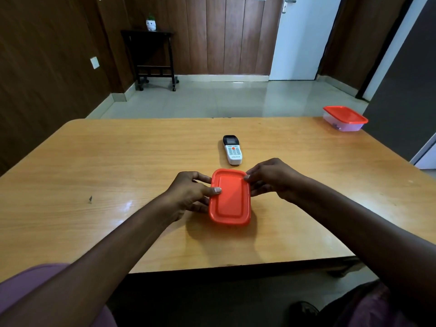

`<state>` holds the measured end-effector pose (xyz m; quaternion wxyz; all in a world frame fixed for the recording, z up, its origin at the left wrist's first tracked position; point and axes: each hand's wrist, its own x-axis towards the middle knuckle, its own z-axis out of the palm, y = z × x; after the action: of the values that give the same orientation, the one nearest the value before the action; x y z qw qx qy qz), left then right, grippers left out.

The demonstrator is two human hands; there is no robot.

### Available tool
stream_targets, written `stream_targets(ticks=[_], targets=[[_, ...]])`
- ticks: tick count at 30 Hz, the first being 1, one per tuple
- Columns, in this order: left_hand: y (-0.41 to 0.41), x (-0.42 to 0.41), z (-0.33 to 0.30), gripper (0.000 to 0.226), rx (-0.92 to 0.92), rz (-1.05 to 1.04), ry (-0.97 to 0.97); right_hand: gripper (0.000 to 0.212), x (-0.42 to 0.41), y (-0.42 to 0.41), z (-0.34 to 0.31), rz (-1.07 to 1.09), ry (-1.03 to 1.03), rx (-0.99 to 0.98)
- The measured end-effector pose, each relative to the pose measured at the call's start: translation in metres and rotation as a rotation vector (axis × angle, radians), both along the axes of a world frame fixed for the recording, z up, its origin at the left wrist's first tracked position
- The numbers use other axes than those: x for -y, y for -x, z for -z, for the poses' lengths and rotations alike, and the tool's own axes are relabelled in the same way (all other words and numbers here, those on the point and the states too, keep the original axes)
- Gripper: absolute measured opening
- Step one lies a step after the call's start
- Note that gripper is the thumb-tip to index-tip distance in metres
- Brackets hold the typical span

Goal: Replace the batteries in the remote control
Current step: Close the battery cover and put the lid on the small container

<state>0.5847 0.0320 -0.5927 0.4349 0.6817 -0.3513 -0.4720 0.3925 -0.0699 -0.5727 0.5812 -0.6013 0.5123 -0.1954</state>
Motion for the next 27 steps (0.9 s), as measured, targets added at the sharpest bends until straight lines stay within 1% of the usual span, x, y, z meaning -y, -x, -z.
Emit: stream_targets(ticks=[2, 8, 11, 13, 19, 23, 27], targets=[[0.001, 0.000, 0.000, 0.033, -0.001, 0.002, 0.009, 0.006, 0.001, 0.000, 0.000, -0.016, 0.023, -0.028], [0.001, 0.001, -0.001, 0.031, 0.004, 0.026, 0.047, 0.016, 0.004, -0.004, 0.011, -0.059, 0.189, -0.065], [0.003, 0.001, -0.002, 0.029, 0.030, 0.073, 0.076, 0.014, 0.004, -0.005, 0.008, -0.111, 0.275, -0.098], [0.004, 0.000, -0.002, 0.030, 0.041, 0.110, 0.086, 0.011, 0.002, -0.004, 0.003, -0.160, 0.266, -0.074], [0.007, -0.002, -0.001, 0.030, 0.094, 0.182, 0.133, 0.012, 0.000, -0.002, -0.005, -0.246, 0.237, -0.062], [0.008, -0.001, -0.001, 0.028, 0.086, 0.172, 0.154, 0.008, 0.001, -0.006, -0.007, -0.208, 0.220, -0.040], [0.001, 0.003, 0.000, 0.021, 0.102, 0.071, 0.158, 0.007, 0.001, -0.011, -0.003, -0.112, 0.209, -0.005]])
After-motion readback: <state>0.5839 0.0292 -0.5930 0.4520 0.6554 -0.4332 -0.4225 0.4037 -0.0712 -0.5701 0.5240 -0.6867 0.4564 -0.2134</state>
